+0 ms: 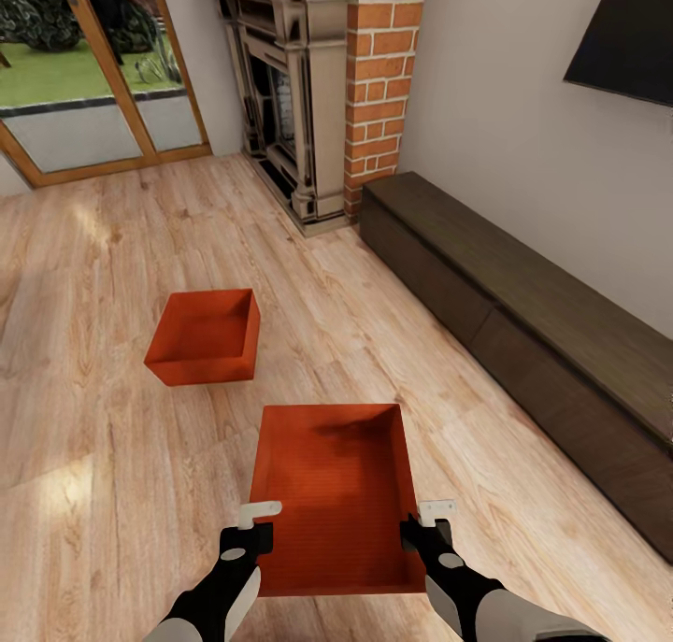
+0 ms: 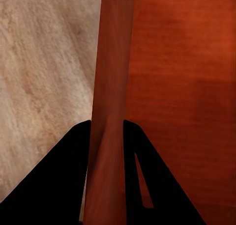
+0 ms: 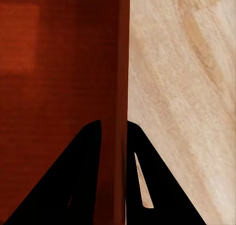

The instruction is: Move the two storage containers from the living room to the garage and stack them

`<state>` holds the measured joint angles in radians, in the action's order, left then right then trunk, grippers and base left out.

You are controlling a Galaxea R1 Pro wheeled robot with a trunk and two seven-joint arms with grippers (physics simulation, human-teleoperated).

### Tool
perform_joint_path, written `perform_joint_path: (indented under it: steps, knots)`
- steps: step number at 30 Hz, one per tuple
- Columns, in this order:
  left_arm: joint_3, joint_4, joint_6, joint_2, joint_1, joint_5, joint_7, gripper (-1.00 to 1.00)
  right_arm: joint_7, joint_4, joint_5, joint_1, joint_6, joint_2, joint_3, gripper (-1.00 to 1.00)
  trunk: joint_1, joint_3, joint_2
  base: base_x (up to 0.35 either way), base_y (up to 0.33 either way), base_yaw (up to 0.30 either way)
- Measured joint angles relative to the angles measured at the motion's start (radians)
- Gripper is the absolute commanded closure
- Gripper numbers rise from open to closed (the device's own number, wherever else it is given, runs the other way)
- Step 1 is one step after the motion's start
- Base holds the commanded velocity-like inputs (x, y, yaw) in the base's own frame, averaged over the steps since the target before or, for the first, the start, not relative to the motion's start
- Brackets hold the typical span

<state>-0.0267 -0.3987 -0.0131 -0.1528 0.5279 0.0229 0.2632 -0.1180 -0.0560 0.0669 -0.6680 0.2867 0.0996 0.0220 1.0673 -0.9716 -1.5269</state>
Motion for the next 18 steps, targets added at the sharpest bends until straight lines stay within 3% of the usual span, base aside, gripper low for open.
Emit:
perform_joint_path:
  steps: [18]
  knots:
    - [0.001, 0.001, 0.001, 0.000, 0.000, -0.004, 0.000, 1.00, 0.000, 0.000, 0.000, 0.000, -0.001, 0.000, 0.001, 1.00, -0.069, 0.056, 0.126, 0.000, 0.000, 0.000]
